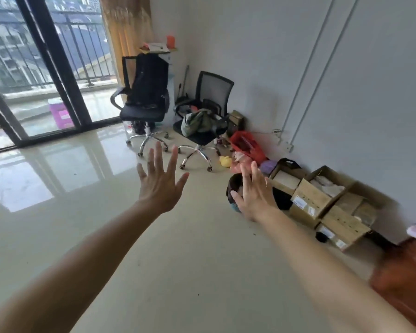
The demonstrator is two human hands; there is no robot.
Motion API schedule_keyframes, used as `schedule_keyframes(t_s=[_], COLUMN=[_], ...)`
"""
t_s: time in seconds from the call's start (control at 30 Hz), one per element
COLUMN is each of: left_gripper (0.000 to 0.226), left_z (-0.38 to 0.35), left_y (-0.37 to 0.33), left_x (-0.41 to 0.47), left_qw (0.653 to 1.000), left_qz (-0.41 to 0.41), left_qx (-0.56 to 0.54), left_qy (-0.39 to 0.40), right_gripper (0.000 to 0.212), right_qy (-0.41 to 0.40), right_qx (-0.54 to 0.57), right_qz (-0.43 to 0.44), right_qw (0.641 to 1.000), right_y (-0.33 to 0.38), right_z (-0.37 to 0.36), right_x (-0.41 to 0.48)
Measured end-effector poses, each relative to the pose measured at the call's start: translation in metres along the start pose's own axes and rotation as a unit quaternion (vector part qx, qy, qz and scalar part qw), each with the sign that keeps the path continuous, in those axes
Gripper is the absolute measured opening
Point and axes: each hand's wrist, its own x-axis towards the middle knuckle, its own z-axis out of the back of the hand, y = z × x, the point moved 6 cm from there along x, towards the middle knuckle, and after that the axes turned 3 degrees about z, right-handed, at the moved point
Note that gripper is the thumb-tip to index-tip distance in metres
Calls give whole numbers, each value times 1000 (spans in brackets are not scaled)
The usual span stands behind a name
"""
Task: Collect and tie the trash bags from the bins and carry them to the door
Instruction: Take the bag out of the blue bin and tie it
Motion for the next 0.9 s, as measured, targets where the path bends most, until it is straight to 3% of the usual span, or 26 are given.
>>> schedule_keyframes(t_s=[0.2, 0.37, 0.63, 0.9], left_gripper=[73, 73, 70, 68], left_z=[-50, -126, -293, -391], left_y=[-63, -135, -226, -265], left_x=[164, 269, 430, 561], left_qw=[994, 986, 977, 966], left_qz=[-90, -141, -98, -21], left_qx=[-18, -7, -6, -37], left_qy=[60, 90, 190, 256], right_gripper=[80, 80, 79, 78], right_qy=[-25, -40, 53, 145], right_qx=[-6, 3, 56, 55], right_qz=[-122, -196, -239, -247], right_qw=[992, 980, 968, 957], right_y=[-94, -193, -351, -456], right_z=[19, -9, -101, -153], right_x=[91, 152, 302, 440])
